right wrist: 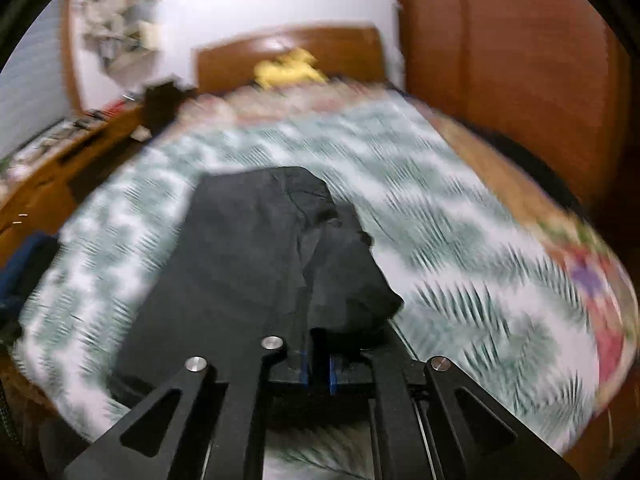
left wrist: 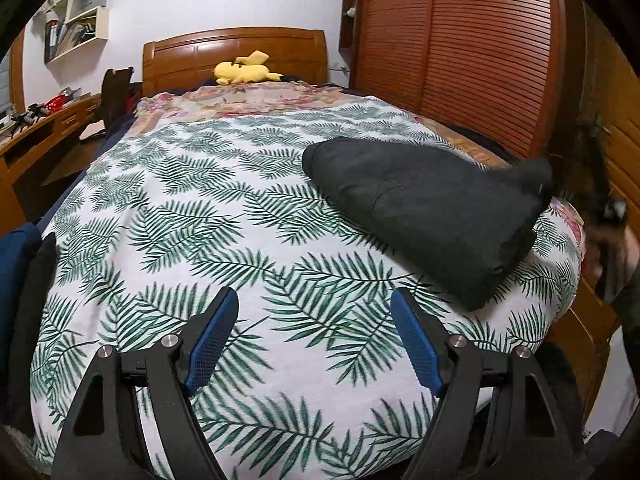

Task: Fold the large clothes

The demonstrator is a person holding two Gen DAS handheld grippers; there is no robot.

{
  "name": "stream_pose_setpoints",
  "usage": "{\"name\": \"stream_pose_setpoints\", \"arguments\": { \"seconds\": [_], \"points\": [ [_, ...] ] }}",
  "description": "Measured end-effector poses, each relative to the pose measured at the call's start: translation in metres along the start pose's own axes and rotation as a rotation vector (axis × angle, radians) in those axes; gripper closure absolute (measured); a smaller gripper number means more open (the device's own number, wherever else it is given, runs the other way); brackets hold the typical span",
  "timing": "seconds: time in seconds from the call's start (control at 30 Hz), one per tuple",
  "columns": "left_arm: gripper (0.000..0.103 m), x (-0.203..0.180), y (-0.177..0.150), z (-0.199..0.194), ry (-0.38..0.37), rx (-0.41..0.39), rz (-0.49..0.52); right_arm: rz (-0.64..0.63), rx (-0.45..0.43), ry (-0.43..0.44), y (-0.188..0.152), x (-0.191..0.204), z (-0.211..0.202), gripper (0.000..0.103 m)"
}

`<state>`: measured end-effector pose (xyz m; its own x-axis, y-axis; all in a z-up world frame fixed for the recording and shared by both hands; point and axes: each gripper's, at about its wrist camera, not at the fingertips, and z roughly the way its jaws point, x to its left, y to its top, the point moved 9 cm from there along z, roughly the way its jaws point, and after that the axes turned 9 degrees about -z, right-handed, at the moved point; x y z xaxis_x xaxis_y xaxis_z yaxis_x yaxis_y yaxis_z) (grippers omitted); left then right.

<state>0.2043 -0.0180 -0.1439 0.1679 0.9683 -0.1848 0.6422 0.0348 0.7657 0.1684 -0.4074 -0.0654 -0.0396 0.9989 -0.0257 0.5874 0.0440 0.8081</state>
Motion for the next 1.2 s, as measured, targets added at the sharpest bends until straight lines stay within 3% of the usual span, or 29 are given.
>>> {"name": "stream_pose_setpoints", "arguments": {
  "seconds": [0.07, 0.13, 0.2, 0.4, 0.57, 0.67, 0.87, 1.03, 1.2],
  "points": [
    [0.024, -0.004, 0.001, 0.004, -0.008, 0.005, 0.002, 0.038, 0.052, 0.017, -0.022, -0.011, 0.009, 0.087],
    [0.024, -0.009, 0.002, 0.01, -0.015, 0.011, -0.002, 0.045, 0.052, -0.005, -0.03, -0.021, 0.003, 0.062],
    [0.024, -0.014, 0.004, 0.016, -0.021, 0.01, -0.006, 0.045, 0.045, -0.037, -0.029, -0.03, -0.006, 0.053],
    [0.024, -0.029, 0.012, 0.035, -0.029, 0.003, -0.005, -0.014, -0.019, -0.064, -0.005, -0.027, -0.037, 0.051],
    [0.024, -0.043, 0.024, 0.052, -0.028, -0.001, 0.018, -0.098, -0.061, 0.012, 0.009, 0.008, -0.043, 0.051],
    [0.024, -0.053, 0.035, 0.066, -0.035, -0.004, 0.037, -0.14, -0.014, 0.06, -0.002, 0.02, -0.026, 0.051],
    [0.024, -0.069, 0.061, 0.103, -0.044, 0.013, 0.086, -0.108, 0.089, 0.0, -0.035, -0.004, 0.002, 0.051],
    [0.024, -0.077, 0.089, 0.143, -0.077, 0.005, 0.095, -0.033, 0.099, 0.007, -0.05, -0.022, -0.001, 0.036],
    [0.024, -0.07, 0.107, 0.182, -0.073, 0.024, 0.072, -0.021, 0.13, 0.043, -0.056, -0.018, -0.006, 0.028]
  ]
}}
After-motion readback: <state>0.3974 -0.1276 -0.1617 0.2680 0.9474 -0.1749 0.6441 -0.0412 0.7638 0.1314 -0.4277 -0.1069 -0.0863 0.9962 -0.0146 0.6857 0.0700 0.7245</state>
